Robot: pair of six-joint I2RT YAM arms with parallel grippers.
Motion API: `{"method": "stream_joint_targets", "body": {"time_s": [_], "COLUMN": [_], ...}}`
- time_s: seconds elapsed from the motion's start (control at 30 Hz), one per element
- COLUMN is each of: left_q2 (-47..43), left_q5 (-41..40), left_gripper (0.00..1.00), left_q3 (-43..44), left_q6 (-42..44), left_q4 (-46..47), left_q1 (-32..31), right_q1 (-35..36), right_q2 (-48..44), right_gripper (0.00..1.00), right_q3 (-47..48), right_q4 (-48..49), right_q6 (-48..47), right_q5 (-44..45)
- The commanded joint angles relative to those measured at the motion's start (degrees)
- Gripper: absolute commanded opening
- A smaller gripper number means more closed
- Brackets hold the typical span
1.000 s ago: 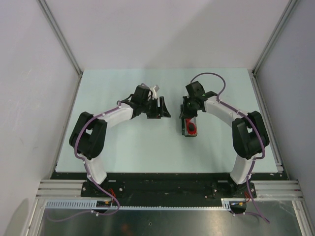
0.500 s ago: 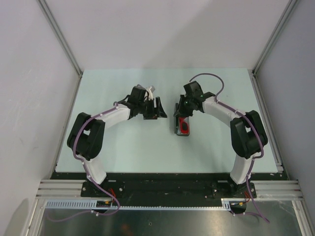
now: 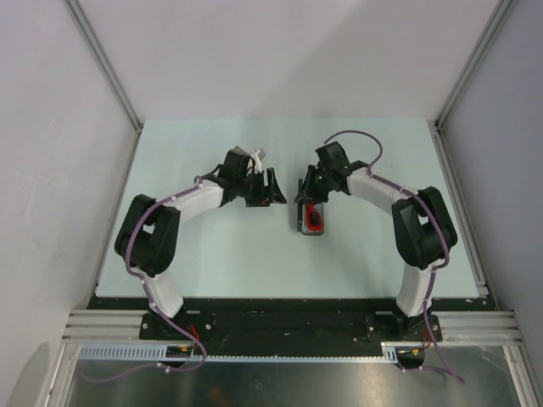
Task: Organize the sunglasses
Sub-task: Close the opened sunglasses case at the center of the board.
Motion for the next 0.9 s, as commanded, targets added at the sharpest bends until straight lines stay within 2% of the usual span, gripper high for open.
{"method": "stream_joint_targets", "body": {"time_s": [0.0,0.87], "left_q2": [-3.14,-1.82], "left_q5": [0.47,1.79], "left_gripper": [0.73,0.73], "left_q3": [-0.39,0.4], "left_q6": [1.04,1.21], "left_q4": [1.28,1.28], "left_q1": [0.75,1.19], "right_q1": [-1.95,-7.93], "right_q2": [0.45,-2.01], "right_gripper": [0.0,0.0], "right_q3": [-2.06,-11.38], "right_q4": [3.07,8.0], "right_q6": [-0.12,-3.1], "right_q5": [-2.4,-9.61]}}
